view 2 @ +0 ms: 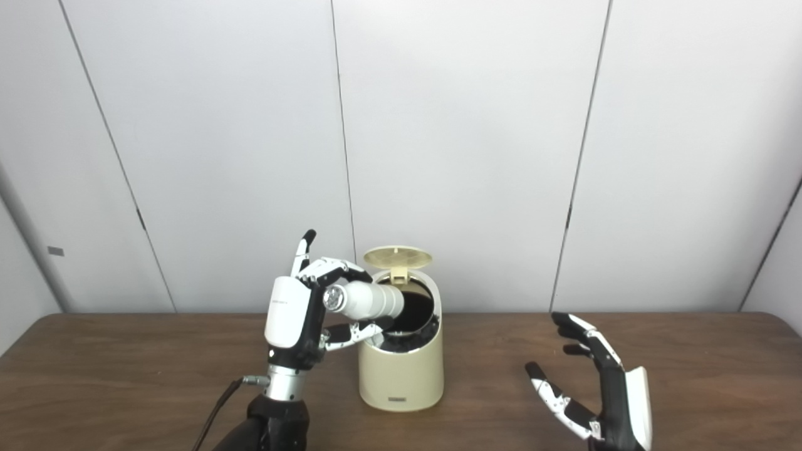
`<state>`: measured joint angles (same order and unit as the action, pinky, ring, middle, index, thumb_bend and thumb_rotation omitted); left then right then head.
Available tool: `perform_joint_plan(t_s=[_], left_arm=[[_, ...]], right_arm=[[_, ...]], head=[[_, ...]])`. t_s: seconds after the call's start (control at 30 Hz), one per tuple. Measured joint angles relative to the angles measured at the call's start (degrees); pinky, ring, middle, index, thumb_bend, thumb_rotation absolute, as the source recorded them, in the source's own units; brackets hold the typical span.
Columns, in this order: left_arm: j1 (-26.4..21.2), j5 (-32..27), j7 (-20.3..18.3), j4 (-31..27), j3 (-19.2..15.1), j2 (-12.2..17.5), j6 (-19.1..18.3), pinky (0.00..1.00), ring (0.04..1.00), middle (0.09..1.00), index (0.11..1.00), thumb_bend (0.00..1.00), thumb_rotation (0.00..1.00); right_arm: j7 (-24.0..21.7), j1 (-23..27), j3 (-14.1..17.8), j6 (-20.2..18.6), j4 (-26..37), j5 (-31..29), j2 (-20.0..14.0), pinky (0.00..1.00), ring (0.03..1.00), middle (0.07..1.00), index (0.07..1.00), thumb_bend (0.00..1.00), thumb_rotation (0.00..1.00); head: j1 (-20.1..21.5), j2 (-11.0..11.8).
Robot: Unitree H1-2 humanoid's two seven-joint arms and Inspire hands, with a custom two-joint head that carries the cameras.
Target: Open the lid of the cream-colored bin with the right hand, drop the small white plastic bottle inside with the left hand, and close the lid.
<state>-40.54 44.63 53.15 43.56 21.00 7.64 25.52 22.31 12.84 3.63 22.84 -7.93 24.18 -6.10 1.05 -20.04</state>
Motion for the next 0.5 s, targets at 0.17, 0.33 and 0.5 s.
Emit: perform_joint_plan(t_s=[0.17,0.33,0.5], left_arm=[[-0.1,0.0,-1.0,0.0,-0.3,-0.2,-0.2,1.0,0.617,0.487,0.476,0.52,0.0],[-0.3,-0.4,-2.4,0.0,-0.8,-0.3,-0.2,1.0,0.629,0.488,0.477,0.52,0.0],[-0.3,-2.2,-5.8,-0.1,-1.5,-0.4,0.0,1.0,0.674,0.533,0.482,0.52,0.05]], right_arm=[[0.0,0.0,0.0,0.0,0.0,0.0,0.1,0.61,0.716,0.739,0.715,0.25,0.16],[0.0,0.0,-0.1,-0.1,0.2,0.0,0.5,0.61,0.723,0.747,0.709,0.25,0.17],[0.0,0.0,-0.1,-0.1,0.2,0.0,0.8,0.62,0.724,0.741,0.705,0.25,0.18]], head=[[0.1,0.1],[0.2,0.1],[0.0,0.3]])
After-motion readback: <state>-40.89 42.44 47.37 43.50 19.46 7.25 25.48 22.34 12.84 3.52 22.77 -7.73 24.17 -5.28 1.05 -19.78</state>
